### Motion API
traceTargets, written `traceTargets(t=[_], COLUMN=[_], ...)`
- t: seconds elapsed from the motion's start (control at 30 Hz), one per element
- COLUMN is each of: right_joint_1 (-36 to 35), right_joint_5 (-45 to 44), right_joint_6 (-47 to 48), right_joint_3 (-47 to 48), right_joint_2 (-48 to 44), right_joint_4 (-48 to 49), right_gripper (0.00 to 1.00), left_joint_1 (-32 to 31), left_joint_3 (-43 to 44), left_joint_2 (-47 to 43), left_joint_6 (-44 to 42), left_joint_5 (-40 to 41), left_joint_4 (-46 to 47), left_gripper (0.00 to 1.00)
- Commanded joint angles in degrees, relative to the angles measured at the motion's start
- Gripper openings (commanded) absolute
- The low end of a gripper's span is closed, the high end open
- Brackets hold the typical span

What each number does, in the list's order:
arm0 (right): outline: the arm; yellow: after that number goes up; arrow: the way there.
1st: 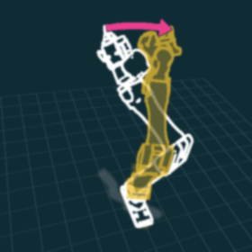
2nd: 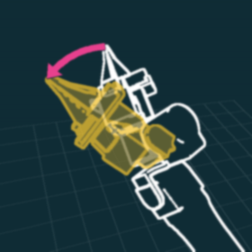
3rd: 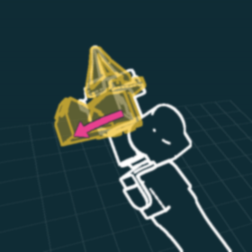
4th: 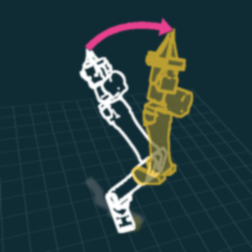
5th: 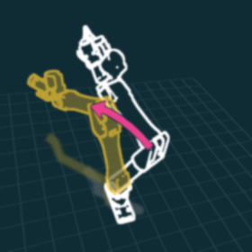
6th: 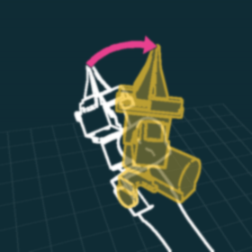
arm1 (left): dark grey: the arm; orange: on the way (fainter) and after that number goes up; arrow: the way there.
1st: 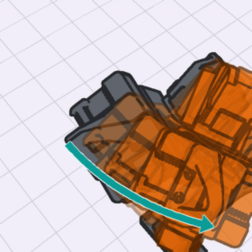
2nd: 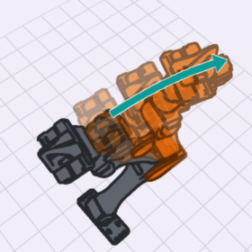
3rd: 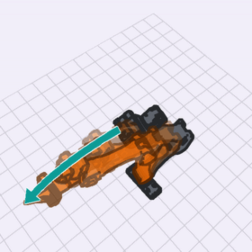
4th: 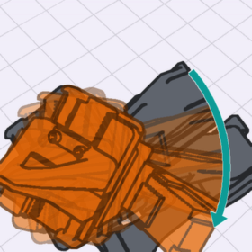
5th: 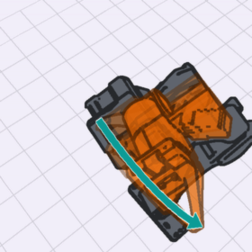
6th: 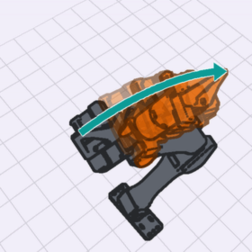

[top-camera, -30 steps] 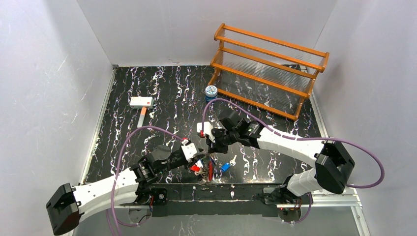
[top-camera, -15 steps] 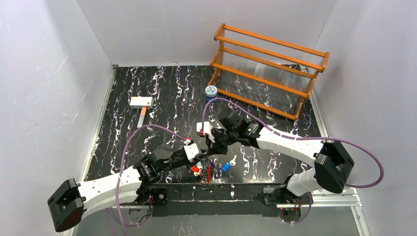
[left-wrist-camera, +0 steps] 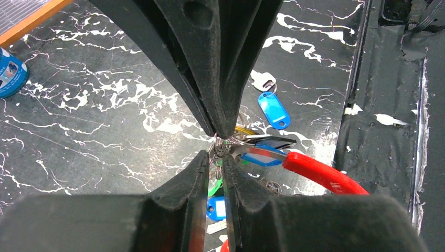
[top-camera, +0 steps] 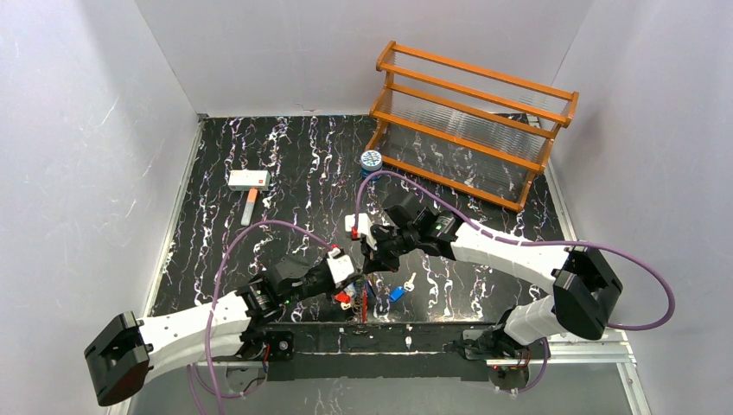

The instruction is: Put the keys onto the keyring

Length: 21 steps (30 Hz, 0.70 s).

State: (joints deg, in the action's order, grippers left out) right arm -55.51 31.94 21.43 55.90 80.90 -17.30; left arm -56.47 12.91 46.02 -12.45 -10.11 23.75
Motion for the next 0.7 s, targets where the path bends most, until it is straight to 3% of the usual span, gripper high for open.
traceTargets(t=[0.0, 0.47, 0.67], right_joint_1=[-0.01, -0.04, -0.04], right_joint_5=[1.87, 2.51, 2.43], right_joint_6=[0.62, 0.54, 1.08], right_joint_3=[2.8, 3.16, 3.64], right_joint_2=[0.37, 0.48, 1.15], right_joint_4=[-0.18, -0.62, -0.79], right_gripper=[0.01, 0.01, 0.01], left_joint_1=[-0.16, -0.15, -0.17], left_joint_3=[1.29, 0.85, 0.99], left_joint_2=[-1.15, -1.95, -0.97], left_joint_6=[-0.43, 0.41, 0.63], left_joint_5=[-0.83, -1.65, -1.0], left_joint_4=[1.57, 3.89, 3.64], left_gripper=[0.14, 0.15, 0.0])
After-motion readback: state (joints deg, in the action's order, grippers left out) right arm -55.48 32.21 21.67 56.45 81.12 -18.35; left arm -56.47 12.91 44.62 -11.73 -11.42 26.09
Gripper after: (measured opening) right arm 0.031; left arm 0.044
